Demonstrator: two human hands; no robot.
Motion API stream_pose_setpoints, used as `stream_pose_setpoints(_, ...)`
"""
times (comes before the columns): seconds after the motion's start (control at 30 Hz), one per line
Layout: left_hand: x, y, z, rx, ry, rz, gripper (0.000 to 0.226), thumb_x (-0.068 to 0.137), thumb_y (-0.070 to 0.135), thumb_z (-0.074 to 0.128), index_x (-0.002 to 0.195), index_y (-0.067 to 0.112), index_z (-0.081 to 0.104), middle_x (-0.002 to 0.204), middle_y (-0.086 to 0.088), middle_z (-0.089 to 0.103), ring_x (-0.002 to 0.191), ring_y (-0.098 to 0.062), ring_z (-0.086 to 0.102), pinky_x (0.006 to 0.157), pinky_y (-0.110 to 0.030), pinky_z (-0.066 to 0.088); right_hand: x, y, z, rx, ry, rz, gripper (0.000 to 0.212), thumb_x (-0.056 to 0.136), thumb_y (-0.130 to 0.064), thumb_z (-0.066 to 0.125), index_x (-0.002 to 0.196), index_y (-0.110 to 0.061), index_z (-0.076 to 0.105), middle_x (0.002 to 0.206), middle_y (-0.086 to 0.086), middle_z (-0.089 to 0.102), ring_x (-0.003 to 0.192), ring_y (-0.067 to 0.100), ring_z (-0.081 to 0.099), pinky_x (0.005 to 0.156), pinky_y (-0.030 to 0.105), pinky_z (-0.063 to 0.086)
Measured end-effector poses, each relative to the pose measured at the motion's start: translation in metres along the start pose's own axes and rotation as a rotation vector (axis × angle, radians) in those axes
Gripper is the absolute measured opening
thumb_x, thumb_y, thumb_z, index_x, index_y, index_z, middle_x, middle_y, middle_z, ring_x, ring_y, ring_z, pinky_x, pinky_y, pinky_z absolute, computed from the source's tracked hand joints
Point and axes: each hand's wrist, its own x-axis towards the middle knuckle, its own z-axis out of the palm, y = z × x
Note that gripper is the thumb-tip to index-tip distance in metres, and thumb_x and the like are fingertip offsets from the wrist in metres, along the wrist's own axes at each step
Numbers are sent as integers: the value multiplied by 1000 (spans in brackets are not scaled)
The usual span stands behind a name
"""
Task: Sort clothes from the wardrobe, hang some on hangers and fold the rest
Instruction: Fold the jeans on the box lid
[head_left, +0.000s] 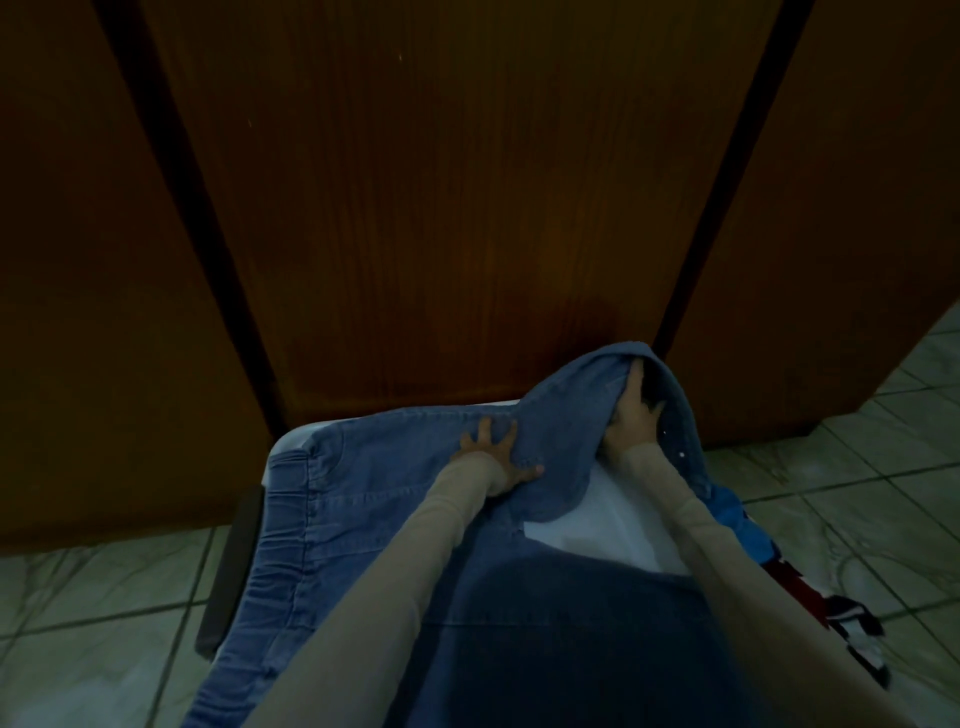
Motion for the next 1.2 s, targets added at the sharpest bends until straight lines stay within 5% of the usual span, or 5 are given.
stream_pose_setpoints(0.1,5,-4,0,8,-9,8,79,90,64,32,148,32,-12,154,-4,-25,142,-37,-14,116,-51,6,2,4,4,25,-61,-135,58,87,2,51,141,-14,35,123,23,56,113,38,53,100,48,39)
stream_pose_setpoints(0.37,2,-2,4,67,-10,5,80,91,63,34,147,33,-13,155,0,-24,142,-36,-14,116,-52,11,-16,12,-27,-955,93,-157,25,95,-30,38,94,-25,62,72,-7,61,92,18,61,103,54,-9)
stream_pose_setpoints(0.63,6,-5,6,63,-5,-13,78,90,64,32,147,33,-12,155,1,-22,143,-35,-13,117,-51,9,-11,21,-58,-1157,164,-259,54,82,-19,56,133,-16,39,93,0,68,99,22,59,94,48,2)
stream_pose_setpoints(0.97,-7,4,26,57,108,-33,70,97,55,27,149,29,-13,155,0,-23,143,-33,-16,114,-56,12,-40,61,-74,-1089,-134,80,32,86,-8,53,114,-24,59,123,2,53,121,21,44,110,53,18)
stream_pose_setpoints(1.2,-7,-1,43,125,162,23,60,99,52,19,146,36,-14,155,0,-24,143,-23,-18,108,-62,-9,-32,65,-57,-190,-98,25,34,94,1,36,115,-6,61,118,15,60,108,32,56,90,34,44)
